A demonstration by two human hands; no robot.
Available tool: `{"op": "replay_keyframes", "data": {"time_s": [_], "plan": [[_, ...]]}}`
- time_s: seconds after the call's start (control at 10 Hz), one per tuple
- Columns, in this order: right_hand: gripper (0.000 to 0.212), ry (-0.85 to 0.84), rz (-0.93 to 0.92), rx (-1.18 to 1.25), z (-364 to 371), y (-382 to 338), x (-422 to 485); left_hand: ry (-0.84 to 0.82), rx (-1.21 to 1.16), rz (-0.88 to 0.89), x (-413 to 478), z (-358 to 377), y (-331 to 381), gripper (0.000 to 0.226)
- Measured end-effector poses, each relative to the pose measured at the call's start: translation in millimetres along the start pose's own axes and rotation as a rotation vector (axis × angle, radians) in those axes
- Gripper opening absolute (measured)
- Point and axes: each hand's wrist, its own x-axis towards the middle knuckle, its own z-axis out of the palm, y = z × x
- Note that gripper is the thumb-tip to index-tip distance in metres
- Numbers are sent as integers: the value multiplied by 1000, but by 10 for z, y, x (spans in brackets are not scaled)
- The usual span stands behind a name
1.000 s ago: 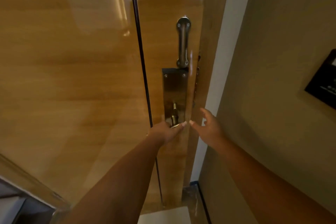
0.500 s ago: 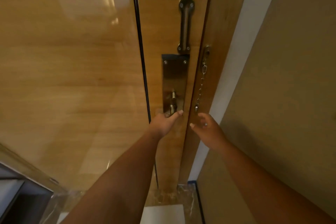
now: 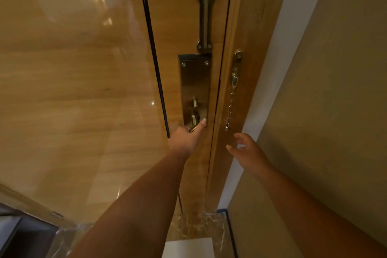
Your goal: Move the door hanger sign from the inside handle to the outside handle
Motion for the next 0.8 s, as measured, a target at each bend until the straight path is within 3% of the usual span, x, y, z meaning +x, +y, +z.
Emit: {"op": "replay_keyframes", "data": {"time_s": [0.2, 0.5, 0.6, 0.7, 0.8], "plan": [[48, -11, -2, -23, 4, -15, 59, 127, 91, 58, 30, 83, -17, 79], [41, -3, 28, -32, 63, 170, -132, -5, 161, 100, 89, -23, 27, 72], [38, 10, 17, 3, 5, 137, -266, -92, 382, 106, 91, -212, 139, 71], [34, 10, 12, 33, -24, 70, -425, -93, 667, 180, 97, -376, 299, 85], [41, 24, -26, 14, -73, -125, -597, -172, 660, 231, 2, -542, 442, 91]]}}
